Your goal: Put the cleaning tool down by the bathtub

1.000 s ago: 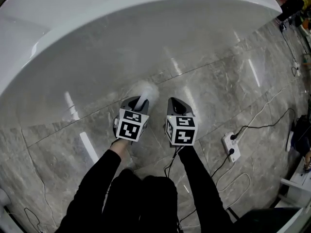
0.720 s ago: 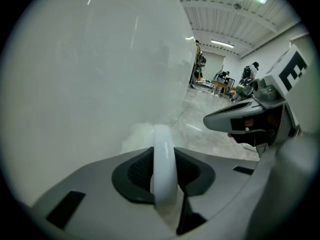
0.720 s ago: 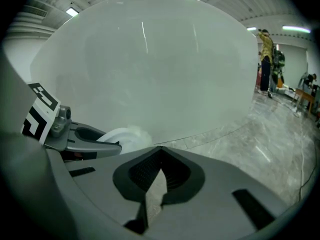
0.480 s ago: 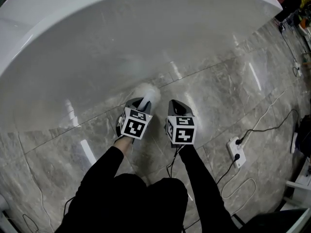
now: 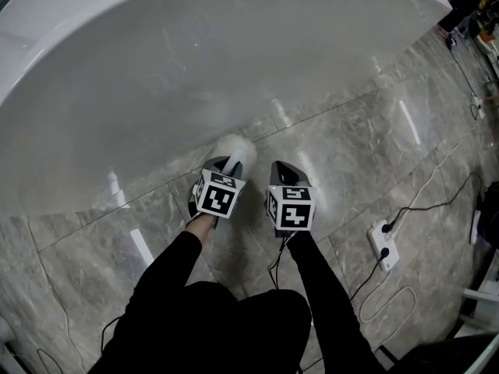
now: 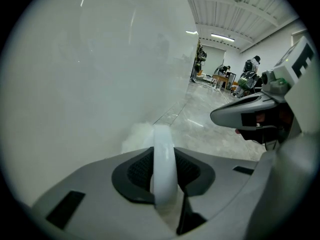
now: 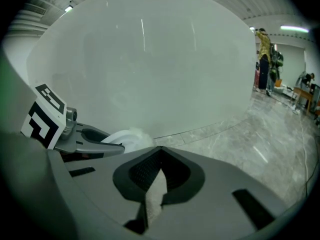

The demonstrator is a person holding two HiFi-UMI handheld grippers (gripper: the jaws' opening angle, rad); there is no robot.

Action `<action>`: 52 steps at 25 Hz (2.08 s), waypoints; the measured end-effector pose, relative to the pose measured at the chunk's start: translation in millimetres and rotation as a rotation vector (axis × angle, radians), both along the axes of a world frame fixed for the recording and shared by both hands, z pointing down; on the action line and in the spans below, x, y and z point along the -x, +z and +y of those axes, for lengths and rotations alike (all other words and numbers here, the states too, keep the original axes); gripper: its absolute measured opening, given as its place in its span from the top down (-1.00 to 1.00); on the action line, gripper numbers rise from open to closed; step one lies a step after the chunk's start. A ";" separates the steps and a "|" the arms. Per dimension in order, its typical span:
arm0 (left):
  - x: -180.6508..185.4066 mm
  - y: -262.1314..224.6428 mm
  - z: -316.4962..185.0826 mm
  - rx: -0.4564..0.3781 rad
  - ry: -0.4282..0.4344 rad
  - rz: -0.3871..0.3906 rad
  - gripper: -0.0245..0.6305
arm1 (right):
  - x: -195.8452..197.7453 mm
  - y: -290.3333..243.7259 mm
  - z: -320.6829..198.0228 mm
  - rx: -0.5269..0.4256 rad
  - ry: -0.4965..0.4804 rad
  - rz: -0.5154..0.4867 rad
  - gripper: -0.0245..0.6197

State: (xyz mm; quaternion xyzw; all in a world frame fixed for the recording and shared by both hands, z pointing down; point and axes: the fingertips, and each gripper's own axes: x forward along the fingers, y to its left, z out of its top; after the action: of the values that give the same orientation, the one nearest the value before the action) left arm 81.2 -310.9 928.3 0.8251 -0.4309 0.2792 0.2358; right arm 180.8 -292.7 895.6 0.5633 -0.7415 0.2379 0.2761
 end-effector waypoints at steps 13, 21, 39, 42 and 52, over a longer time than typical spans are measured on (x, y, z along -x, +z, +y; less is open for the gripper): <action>-2.0 33.6 -7.8 0.052 -0.019 -0.039 0.63 | -8.4 5.0 4.7 -0.003 0.001 0.017 0.92; -1.9 44.1 -7.2 0.069 -0.032 -0.040 0.63 | -14.4 10.3 10.7 0.007 0.014 0.012 0.92; 4.0 5.5 -1.8 0.071 -0.015 0.033 0.57 | -5.1 -7.2 5.5 -0.021 -0.002 0.007 0.92; 8.9 -15.4 0.6 0.036 -0.008 0.051 0.57 | -3.3 -13.7 5.5 -0.030 -0.012 0.003 0.92; 12.8 -71.9 8.0 -0.051 -0.033 0.166 0.87 | 4.5 -27.3 12.8 -0.044 -0.037 -0.009 0.92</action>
State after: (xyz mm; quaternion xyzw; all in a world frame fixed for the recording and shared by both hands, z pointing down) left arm 68.4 -302.9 856.4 0.8439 -0.4303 0.1950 0.2543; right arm 176.2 -279.9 868.3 0.5543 -0.7582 0.2189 0.2645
